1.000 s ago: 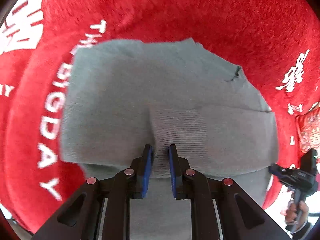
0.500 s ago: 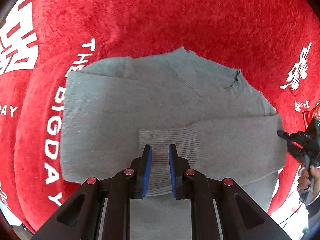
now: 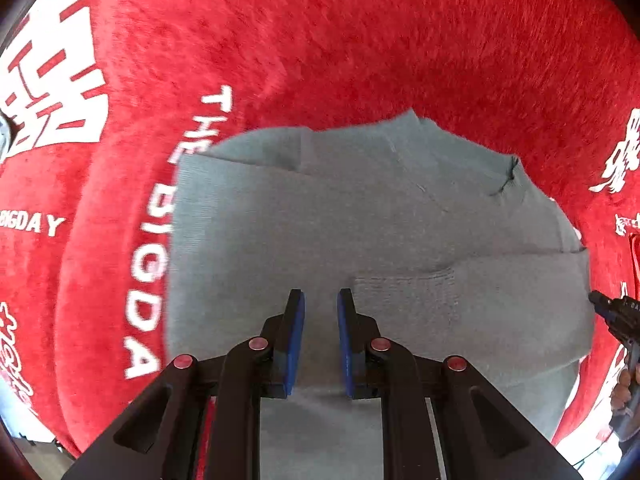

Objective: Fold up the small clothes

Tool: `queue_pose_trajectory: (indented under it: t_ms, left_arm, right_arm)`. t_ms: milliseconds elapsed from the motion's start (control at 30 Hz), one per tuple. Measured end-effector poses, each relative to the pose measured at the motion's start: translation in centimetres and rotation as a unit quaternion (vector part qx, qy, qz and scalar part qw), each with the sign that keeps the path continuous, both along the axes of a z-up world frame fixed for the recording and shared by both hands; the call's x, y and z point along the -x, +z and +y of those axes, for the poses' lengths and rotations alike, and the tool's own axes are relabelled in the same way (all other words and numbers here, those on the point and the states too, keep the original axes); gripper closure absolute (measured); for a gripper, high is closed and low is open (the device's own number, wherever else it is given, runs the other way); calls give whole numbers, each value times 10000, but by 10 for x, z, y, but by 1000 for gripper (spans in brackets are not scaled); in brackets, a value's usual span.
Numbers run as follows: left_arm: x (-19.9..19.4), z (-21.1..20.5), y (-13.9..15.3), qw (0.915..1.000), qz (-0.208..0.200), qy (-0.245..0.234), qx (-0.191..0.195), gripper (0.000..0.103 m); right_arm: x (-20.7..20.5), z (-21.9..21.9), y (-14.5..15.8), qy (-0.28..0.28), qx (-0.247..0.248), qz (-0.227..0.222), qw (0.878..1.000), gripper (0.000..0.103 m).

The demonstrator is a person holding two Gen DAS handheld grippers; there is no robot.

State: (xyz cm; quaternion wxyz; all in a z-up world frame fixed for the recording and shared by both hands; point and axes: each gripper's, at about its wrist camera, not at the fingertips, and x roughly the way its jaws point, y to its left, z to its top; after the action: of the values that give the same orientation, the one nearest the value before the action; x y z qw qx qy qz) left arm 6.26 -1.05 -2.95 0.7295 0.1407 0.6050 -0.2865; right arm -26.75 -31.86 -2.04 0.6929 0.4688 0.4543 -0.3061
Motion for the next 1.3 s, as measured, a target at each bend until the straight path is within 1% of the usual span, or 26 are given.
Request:
queue_pose_trajectory:
  t_ms: [67, 133, 200, 233, 300, 333, 367, 400, 467, 533, 567, 600, 667, 767, 833, 867, 900, 967, 1000, 1033, 1067, 1100, 1133, 1167, 1200, 1300]
  left_arm:
    - [4, 7, 9, 9999, -37, -114, 42, 86]
    - [10, 8, 14, 9996, -27, -247, 116, 86]
    - [22, 4, 12, 9990, 56, -396, 180, 86]
    - [30, -1, 8, 9986, 98, -508, 139, 86]
    - [44, -9, -7, 9976, 112, -681, -70, 86]
    - [49, -13, -15, 9973, 63, -698, -206, 86]
    - [52, -11, -19, 9975, 8, -657, -248, 83]
    - [52, -4, -17, 9986, -18, -532, -70, 83]
    - [49, 6, -15, 9992, 146, -378, 13, 83]
    - [47, 20, -9, 9994, 165, -315, -3, 83]
    - [47, 25, -7, 9993, 110, -339, -83, 83]
    - [49, 32, -5, 9990, 3, -376, -255, 83]
    - [51, 42, -3, 9980, -138, -385, -484, 83]
    - [54, 59, 2, 9985, -80, -287, -469, 83]
    - [60, 66, 5, 9987, -56, -207, -469, 83]
    - [63, 67, 6, 9987, -35, -186, -465, 83]
    - [65, 68, 7, 9987, -16, -170, -475, 83]
    - [70, 67, 9, 9985, -5, -174, -512, 83]
    - [73, 66, 10, 9985, -5, -192, -505, 83]
    - [77, 61, 13, 9986, 9, -219, -475, 79]
    - [79, 58, 14, 9987, 4, -225, -455, 40]
    - [83, 58, 18, 9988, -60, -205, -436, 0]
    - [89, 60, 25, 9987, -309, -139, -380, 1]
    - [88, 59, 27, 9984, -411, -164, -339, 1]
    - [90, 58, 28, 9984, -409, -219, -335, 1]
    - [94, 60, 26, 9986, -299, -163, -402, 1]
  right_arm:
    - [-1, 18, 11, 223, 89, -52, 9997, 84]
    - [-7, 38, 16, 510, 123, -98, 9986, 84]
    - [-18, 57, 11, 811, 117, -11, 9966, 84]
    - [-26, 66, 6, 981, 110, 108, 9951, 84]
    - [-32, 76, -9, 1166, 36, 346, 9926, 85]
    - [-31, 78, -15, 1187, 16, 390, 9922, 85]
    - [-27, 77, -15, 1147, 26, 293, 9930, 85]
    - [-23, 74, -14, 1065, -44, 249, 9940, 85]
    - [-14, 71, -13, 903, -192, 253, 9954, 85]
    - [1, 69, -10, 817, -194, 377, 9958, 79]
    - [5, 70, -7, 790, -198, 362, 9960, 68]
    - [9, 72, -6, 756, -214, 327, 9964, 54]
    - [17, 77, -2, 683, -256, 237, 9971, 44]
    - [25, 86, 2, 683, -339, 222, 9968, 44]
    - [25, 92, 2, 703, -444, 248, 9962, 41]
    - [24, 95, 1, 713, -469, 246, 9960, 36]
    - [22, 98, 2, 727, -485, 227, 9959, 34]
    - [19, 105, 5, 805, -512, 166, 9953, 33]
    - [19, 107, 7, 843, -518, 143, 9950, 31]
    - [16, 111, 8, 892, -530, 109, 9945, 28]
    - [14, 112, 9, 927, -541, 81, 9942, 26]
    - [11, 114, 9, 958, -553, 63, 9938, 26]
    - [10, 116, 9, 982, -576, 37, 9935, 26]
    - [6, 117, 8, 993, -605, 7, 9932, 26]
    - [5, 117, 7, 999, -654, -25, 9928, 26]
    - [8, 118, 6, 1023, -741, -107, 9919, 26]
